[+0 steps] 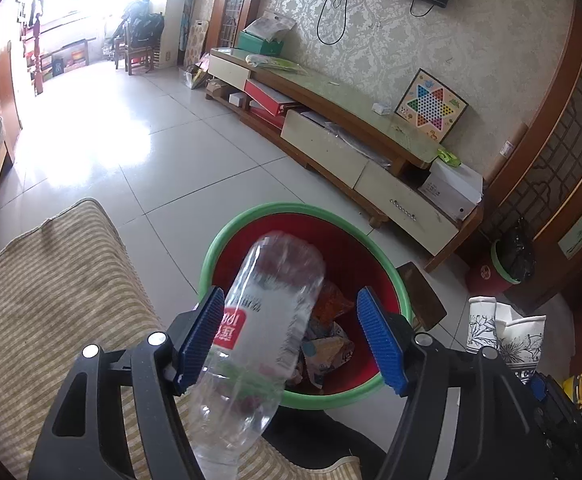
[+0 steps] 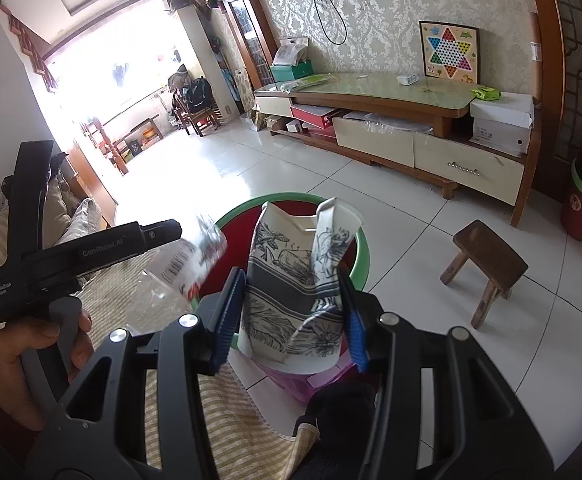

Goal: Collect trash
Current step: 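Open both tools to drop the bottle and cup into the bucket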

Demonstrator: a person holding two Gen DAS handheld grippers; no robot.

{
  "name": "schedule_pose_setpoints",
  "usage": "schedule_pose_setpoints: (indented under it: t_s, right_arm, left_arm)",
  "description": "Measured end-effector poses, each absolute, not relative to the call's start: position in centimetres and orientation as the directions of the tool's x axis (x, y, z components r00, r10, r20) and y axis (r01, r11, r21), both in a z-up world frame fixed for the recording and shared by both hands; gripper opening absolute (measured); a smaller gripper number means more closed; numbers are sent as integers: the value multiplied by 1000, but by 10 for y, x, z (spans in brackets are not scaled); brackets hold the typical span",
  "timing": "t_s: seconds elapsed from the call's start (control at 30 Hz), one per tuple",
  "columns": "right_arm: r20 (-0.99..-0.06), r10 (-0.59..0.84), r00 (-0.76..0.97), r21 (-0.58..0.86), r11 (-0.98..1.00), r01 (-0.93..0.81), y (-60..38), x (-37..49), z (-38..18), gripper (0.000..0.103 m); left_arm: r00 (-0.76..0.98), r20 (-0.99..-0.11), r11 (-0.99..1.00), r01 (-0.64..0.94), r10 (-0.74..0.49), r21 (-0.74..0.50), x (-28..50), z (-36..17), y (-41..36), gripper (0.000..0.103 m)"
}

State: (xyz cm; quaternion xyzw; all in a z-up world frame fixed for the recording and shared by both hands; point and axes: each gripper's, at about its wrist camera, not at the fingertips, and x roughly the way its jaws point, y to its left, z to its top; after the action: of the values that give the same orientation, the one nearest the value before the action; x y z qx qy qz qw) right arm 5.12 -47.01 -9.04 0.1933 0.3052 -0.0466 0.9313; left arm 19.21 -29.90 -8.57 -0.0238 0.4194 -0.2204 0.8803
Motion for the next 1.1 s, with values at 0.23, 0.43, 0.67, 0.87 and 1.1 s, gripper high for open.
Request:
schedule_pose_setpoints:
  t_s: [0.23,0.43,0.67,0.87,1.1]
  right_arm:
    - [-606,33,795,317,927,203,-472,65,-96,45]
    - [-633,48,773,303,934,190,-469,85,-108,45]
    - [-669,86,738,294,943,157,-462,125,-125,45]
    - [-667,109,737,281,953,113,-446,141,-123,45]
    - [-668,51,743,205,972,117,-432,170,-123,55]
  left_arm:
    - [573,-697,894,379,-430,-240,181,-66,-289,68]
    - [596,-683,899,372,-421,-229,167,-54,-276,70]
    - [631,-679,924,312,-375,-221,148,-53,-237,71]
    - [648,-686,943,253,-332,-217,140,-56,-207,71]
    - [656,-676,942,240,-336,-235,129,-52,-191,71]
